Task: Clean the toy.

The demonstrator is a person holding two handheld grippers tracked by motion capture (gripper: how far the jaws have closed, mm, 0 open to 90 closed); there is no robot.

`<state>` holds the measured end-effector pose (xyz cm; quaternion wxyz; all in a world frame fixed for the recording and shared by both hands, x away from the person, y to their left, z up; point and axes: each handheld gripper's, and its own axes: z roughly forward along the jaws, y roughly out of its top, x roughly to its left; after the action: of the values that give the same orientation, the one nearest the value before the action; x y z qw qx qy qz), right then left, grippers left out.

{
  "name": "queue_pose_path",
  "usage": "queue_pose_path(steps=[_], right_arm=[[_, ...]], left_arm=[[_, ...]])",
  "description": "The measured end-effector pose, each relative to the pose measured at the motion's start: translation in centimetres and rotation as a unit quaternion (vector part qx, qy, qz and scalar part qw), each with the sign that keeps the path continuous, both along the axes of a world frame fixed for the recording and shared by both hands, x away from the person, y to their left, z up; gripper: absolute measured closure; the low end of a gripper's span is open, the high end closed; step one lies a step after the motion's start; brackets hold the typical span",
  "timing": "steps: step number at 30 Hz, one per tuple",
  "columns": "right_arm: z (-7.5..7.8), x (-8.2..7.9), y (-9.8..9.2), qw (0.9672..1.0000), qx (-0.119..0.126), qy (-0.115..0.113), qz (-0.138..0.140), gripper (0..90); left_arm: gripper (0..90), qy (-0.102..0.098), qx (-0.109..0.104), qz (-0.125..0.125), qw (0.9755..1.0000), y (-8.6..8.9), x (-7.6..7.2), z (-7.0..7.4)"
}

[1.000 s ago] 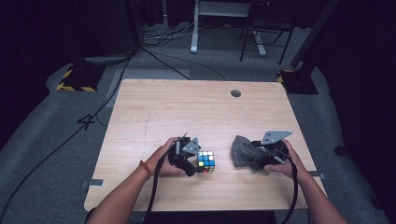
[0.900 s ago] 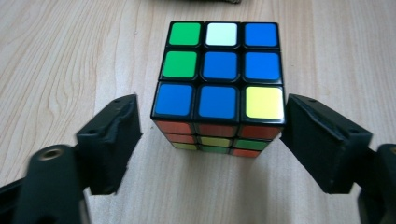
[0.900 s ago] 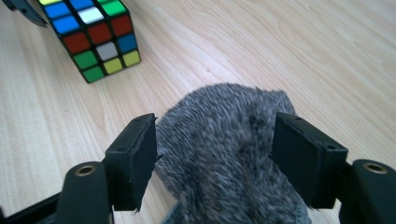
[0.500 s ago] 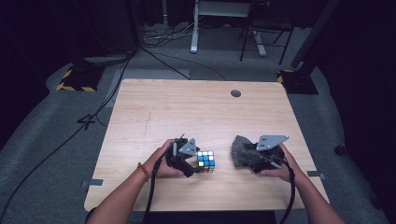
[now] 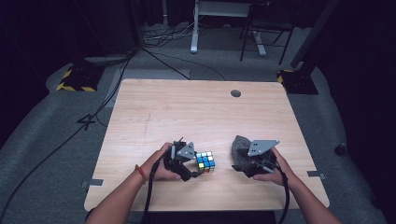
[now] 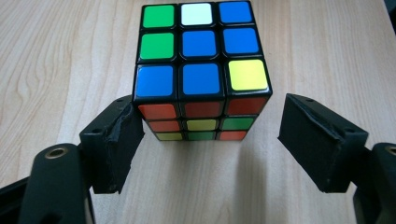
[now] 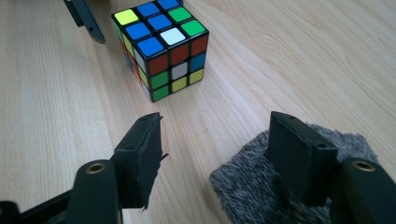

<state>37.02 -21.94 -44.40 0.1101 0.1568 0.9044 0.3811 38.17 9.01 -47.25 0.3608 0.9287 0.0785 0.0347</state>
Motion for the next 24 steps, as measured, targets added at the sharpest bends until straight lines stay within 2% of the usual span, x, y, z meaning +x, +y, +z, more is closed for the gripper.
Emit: queue_pose_path(steps=[4,8,12,20,24], right_arm=[[-0.4,0.0,0.3,1.0000,-0.004,0.005,0.002,37.0],[-0.8,0.0,0.6,1.0000,0.000,0.004,-0.003,38.4],[-0.9,-0.1,0.9,1.0000,0.005,0.004,0.004,39.4],[-1.4,-0.5,1.8,0.9997,0.006,0.015,0.019,40.1],[-1.6,-0.9,2.5,0.9997,0.004,0.008,0.024,40.7]], left_arm=[[24.6,0.006,0.013,-0.009,0.9999,0.0,-0.2,-0.1],[27.3,0.001,0.019,-0.020,0.9996,-0.5,-0.5,-0.2],[28.9,-0.009,0.024,-0.015,0.9996,-1.1,-0.8,-0.1],[32.5,-0.007,0.021,-0.031,0.9993,-1.9,-1.4,-0.1],[35.1,0.000,0.015,-0.033,0.9994,-1.5,-1.3,-0.1]])
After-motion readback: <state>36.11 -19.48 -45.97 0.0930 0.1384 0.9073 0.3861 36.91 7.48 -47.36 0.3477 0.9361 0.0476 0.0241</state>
